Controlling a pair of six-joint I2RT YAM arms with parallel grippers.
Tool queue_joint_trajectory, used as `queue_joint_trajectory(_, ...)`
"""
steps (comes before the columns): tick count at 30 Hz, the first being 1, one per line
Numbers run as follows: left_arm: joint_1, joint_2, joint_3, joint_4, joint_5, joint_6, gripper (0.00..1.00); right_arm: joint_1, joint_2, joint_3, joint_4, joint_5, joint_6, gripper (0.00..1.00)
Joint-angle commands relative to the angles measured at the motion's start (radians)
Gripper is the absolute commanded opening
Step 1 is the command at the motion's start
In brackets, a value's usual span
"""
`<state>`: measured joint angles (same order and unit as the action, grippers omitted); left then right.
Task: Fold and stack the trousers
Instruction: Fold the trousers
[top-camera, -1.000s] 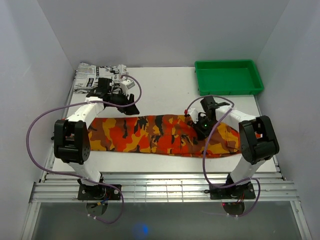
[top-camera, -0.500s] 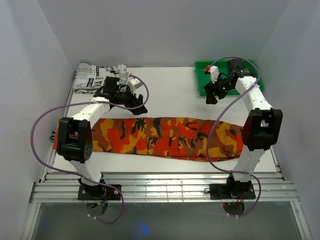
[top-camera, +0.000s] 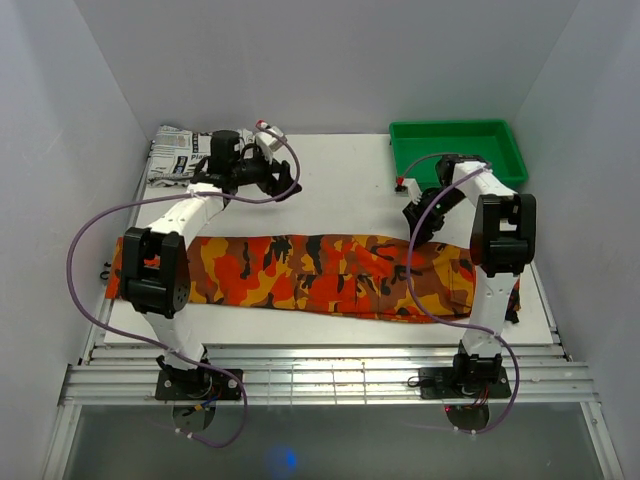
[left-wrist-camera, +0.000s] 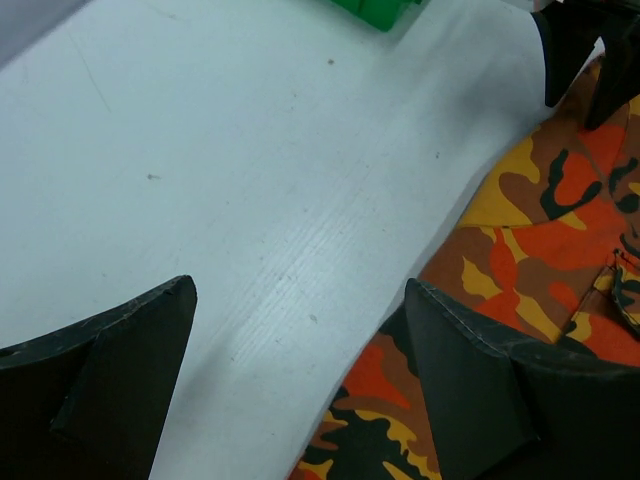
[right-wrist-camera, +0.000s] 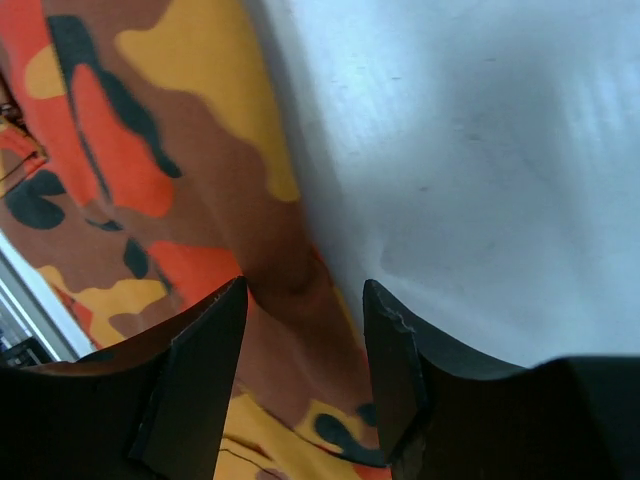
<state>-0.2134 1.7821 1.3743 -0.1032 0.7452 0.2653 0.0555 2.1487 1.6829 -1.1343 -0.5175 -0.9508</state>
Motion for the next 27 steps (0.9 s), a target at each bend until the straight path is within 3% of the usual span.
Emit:
queue_joint_trajectory(1,-0.009,0.03,0.007,-0.048,0.039,-0.093,0.96,0.023,-0.065,-0.04,-0.053,-0.059,-0.048,0.55)
queue_joint_trajectory(8,-0.055,0.025,-0.057,0.048,0.051,-0.155,0.96,0.041,-0.053,-0.054,-0.094,-0.088,-0.075,0.42)
queue_joint_trajectory(11,-0.067,0.04,-0.055,0.053,0.045,-0.175,0.96,0.049,-0.065,-0.064,-0.061,-0.081,-0.06,0.08)
queue_joint_trajectory(15,-0.075,0.049,-0.046,0.073,0.012,-0.256,0.93,0.058,-0.201,-0.147,0.072,-0.067,-0.022,0.08)
queue_joint_trajectory(19,-0.101,0.06,-0.017,0.05,0.062,-0.4,0.87,0.124,-0.396,-0.388,0.305,0.039,-0.023,0.08)
queue_joint_trajectory(23,-0.174,0.051,-0.035,0.039,0.066,-0.527,0.86,0.219,-0.608,-0.763,0.614,0.202,-0.043,0.08)
queue_joint_trajectory(27,-0.248,0.043,-0.057,0.048,0.049,-0.593,0.86,0.352,-0.783,-1.038,0.99,0.384,-0.094,0.08)
